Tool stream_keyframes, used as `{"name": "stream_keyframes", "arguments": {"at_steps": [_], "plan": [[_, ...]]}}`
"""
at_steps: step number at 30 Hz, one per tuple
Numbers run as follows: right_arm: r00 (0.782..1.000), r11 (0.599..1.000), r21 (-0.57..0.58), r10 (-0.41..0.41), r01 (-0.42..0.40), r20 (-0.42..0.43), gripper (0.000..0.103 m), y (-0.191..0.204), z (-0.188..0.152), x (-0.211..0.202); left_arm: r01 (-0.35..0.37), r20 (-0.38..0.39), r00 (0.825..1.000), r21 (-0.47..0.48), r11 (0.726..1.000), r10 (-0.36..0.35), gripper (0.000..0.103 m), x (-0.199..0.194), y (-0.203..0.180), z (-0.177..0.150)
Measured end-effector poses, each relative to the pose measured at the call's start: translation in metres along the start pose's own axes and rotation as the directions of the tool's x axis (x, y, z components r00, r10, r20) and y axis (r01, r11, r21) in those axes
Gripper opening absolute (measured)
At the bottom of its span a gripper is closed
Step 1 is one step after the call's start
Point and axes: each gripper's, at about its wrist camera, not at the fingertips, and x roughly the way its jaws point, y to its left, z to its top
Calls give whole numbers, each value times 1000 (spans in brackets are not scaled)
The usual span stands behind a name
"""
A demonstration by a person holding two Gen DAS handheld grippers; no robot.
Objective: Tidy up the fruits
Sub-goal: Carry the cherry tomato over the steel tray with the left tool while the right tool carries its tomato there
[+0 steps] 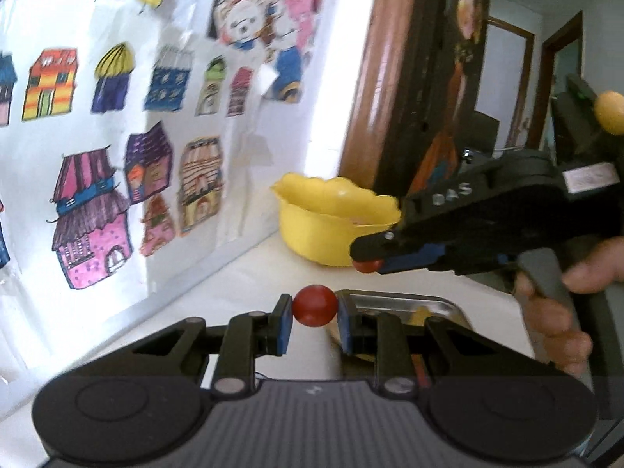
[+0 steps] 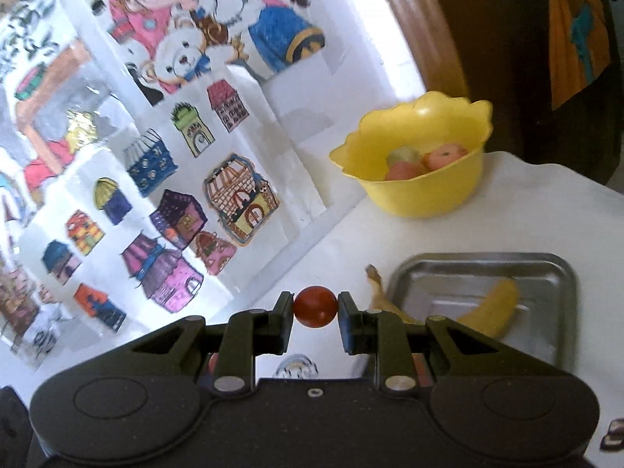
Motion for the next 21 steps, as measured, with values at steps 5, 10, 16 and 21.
{"name": "stream_keyframes", "arguments": {"at_steps": [5,10,16,21], "plan": [[999,1000,-15,-13,14,34,26,-15,-13,-45,26,10,1000,5,1000,-27,27,-17,-29,-3],[998,999,-48,-21,23,51,26,-28,-31,-79,44,26,999,14,999,-45,27,-28,-53,-7],[998,998,-60,-25,28,56,26,-51,-55,-102,59,25,998,28,998,-60,27,-40,-79,-22],[996,995,-93,-30,38,87,26,-59,-73,-113,55,24,998,16,998,-55,27,-42,-90,-35]]}}
